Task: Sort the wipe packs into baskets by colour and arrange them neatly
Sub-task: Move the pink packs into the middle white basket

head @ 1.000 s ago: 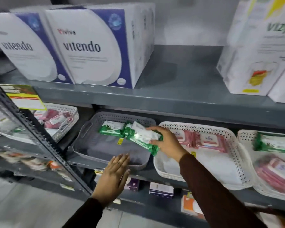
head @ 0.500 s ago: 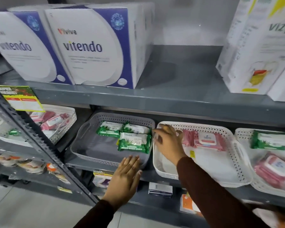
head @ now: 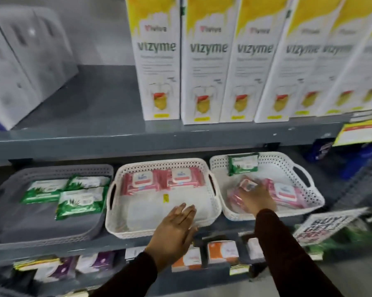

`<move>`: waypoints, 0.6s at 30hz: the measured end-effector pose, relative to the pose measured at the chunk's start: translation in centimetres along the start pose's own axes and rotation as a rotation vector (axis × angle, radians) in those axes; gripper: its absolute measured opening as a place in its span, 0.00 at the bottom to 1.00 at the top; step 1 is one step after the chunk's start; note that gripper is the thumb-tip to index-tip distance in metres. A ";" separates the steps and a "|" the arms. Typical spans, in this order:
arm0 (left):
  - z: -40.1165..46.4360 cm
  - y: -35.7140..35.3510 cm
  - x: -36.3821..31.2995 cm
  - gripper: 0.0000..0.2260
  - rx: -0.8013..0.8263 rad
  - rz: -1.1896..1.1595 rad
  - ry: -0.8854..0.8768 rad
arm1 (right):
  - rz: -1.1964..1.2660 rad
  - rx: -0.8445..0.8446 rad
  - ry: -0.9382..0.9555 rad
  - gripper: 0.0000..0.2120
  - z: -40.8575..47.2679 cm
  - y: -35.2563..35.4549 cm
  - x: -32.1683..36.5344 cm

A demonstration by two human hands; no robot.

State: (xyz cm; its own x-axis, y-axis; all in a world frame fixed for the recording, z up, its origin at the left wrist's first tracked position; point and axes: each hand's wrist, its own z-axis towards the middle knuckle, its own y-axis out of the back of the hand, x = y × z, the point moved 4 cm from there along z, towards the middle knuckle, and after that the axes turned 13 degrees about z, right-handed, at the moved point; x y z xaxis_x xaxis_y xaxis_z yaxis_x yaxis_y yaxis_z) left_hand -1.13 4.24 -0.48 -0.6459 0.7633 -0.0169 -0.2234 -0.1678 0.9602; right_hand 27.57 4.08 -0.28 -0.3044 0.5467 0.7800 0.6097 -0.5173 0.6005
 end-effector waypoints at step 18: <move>-3.0 -0.8 0.8 0.21 -0.048 0.076 0.167 | 0.350 0.227 0.698 0.39 -4.0 -1.5 7.3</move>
State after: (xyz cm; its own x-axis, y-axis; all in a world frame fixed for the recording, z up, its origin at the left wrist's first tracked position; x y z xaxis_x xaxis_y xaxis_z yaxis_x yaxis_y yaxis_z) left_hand -3.66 3.06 -2.07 -0.7735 0.6338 0.0053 -0.2011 -0.2533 0.9462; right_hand 21.51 6.23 5.19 -0.4089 -0.1971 0.8910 0.8649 -0.3950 0.3096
